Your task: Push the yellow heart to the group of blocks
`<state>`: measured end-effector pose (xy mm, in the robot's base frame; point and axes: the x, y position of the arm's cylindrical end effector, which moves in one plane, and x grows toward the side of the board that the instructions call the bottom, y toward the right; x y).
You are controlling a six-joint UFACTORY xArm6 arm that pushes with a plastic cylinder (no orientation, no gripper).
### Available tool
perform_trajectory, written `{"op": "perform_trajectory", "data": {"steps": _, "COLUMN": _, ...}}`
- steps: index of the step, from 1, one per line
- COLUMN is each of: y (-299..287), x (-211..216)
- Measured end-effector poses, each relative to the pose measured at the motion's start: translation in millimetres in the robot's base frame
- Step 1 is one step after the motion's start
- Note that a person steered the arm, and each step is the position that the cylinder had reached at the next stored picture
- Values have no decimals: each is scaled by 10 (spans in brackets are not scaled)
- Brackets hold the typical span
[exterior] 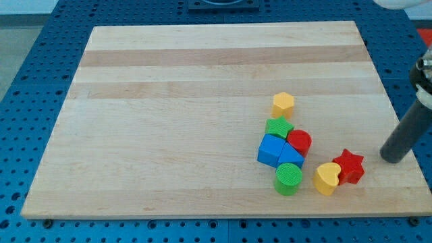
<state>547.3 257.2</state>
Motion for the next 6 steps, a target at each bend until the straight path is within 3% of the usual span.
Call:
{"op": "perform_trajectory", "data": {"steps": 1, "y": -1, "x": 448}}
{"op": "perform_trajectory", "data": {"steps": 2, "y": -64, "x": 451}}
{"op": "perform_trajectory", "data": {"steps": 3, "y": -708, "x": 452}}
{"op": "perform_trajectory", "data": {"steps": 4, "y": -838, "x": 452}}
{"op": "perform_trajectory", "data": {"steps": 6, "y": -1443, "x": 137}}
